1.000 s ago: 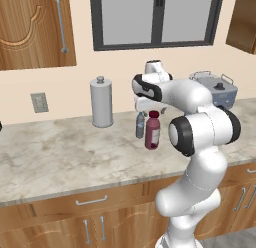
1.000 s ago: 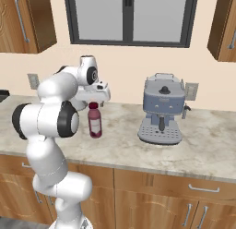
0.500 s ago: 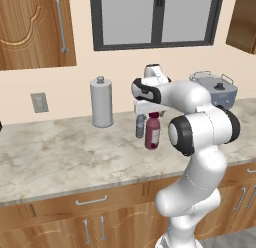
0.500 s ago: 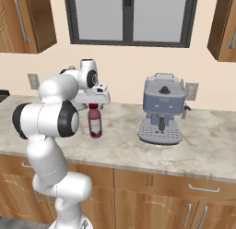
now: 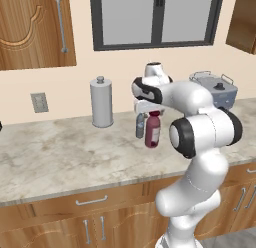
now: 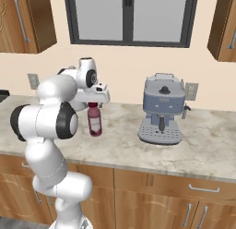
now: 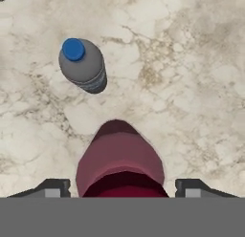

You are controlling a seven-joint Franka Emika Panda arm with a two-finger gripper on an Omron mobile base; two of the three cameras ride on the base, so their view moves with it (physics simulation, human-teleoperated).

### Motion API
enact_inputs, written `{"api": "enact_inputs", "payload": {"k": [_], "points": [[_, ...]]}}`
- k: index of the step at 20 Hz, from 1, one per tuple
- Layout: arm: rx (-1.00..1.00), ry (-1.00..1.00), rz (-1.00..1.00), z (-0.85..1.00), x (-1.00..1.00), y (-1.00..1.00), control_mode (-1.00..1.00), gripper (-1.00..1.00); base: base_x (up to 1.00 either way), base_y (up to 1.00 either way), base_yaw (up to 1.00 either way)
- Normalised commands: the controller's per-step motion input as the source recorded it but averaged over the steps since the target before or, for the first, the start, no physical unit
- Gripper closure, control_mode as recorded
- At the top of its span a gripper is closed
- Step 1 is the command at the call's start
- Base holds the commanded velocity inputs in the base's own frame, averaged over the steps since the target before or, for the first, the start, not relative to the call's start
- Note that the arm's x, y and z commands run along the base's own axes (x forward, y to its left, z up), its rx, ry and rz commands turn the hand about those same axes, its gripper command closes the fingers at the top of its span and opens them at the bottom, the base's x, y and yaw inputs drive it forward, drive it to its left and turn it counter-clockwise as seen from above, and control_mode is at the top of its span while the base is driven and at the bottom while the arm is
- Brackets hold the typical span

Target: Move the drinks to the dining counter.

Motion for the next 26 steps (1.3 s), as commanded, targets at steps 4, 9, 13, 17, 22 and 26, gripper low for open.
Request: {"api": "enact_inputs", "payload": {"k": [4, 9, 13, 17, 22, 26], "points": [[0.0, -0.32, 0.0, 0.79, -0.48, 0.0, -1.0, 1.0, 0.0, 0.0, 0.0], [-0.01, -0.47, 0.0, 0.97, -0.83, 0.0, -1.0, 1.0, 0.0, 0.0, 0.0], [-0.06, -0.67, 0.0, 0.79, -1.0, 0.0, -1.0, 1.0, 0.0, 0.0, 0.0], [-0.07, -0.45, 0.0, 0.35, -0.58, 0.0, -1.0, 1.0, 0.0, 0.0, 0.0], [0.0, 0.0, 0.0, 0.0, 0.0, 0.0, 1.0, 1.0, -0.53, 0.0, 0.18], [0.0, 0.0, 0.0, 0.0, 0.0, 0.0, 1.0, 1.0, -1.0, 0.0, 0.6]]}}
